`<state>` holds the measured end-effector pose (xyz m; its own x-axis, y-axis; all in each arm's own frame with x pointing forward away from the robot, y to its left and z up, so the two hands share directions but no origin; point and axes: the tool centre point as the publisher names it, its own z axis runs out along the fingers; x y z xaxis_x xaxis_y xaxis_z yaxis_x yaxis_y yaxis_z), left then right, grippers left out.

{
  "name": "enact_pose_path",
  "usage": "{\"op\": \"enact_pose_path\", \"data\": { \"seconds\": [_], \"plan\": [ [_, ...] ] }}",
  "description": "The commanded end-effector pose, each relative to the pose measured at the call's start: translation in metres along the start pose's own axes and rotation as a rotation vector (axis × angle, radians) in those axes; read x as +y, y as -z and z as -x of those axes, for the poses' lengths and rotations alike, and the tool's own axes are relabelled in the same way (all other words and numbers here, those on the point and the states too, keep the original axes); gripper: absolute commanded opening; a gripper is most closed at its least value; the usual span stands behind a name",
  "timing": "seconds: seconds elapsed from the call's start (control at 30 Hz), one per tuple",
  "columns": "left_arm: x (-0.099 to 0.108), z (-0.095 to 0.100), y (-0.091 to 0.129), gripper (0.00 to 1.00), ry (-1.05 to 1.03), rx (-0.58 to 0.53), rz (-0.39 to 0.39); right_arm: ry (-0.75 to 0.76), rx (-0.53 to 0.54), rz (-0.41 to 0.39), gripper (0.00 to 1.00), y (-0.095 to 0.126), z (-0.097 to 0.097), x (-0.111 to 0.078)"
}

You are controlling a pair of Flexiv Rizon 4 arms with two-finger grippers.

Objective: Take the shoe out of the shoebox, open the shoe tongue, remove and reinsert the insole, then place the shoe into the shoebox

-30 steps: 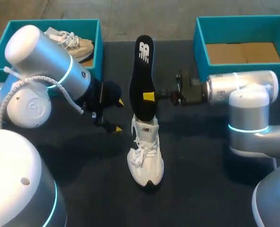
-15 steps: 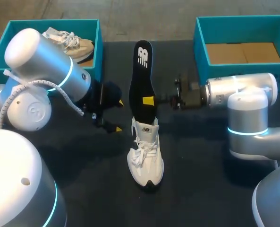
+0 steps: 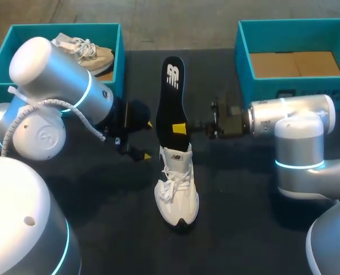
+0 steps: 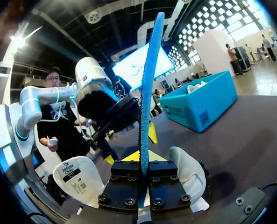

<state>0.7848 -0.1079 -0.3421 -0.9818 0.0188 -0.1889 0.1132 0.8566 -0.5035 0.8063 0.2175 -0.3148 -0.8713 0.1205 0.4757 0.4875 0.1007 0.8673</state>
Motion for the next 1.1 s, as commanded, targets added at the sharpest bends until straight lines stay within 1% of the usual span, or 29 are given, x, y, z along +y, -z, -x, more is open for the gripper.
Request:
{"op": "enact_pose_path", "data": {
  "seconds": [0.03,0.23,0.57,1.1],
  "plan": [
    [-0.002,0.0,-0.005,1.0,0.007,-0.013,0.001,-0.008,-0.003,-0.005,0.0,-0.001,-0.002,-0.004],
    [-0.005,0.001,-0.005,1.0,0.007,-0.013,-0.004,-0.017,0.001,-0.013,0.0,-0.001,-0.004,-0.008],
    [-0.008,0.003,-0.006,1.0,0.0,-0.012,-0.006,-0.043,0.023,-0.028,0.0,-0.003,-0.006,-0.019],
    [-0.008,0.0,-0.006,1.0,0.002,-0.012,-0.008,-0.088,0.047,-0.05,0.0,-0.013,-0.009,-0.034]
  ]
}}
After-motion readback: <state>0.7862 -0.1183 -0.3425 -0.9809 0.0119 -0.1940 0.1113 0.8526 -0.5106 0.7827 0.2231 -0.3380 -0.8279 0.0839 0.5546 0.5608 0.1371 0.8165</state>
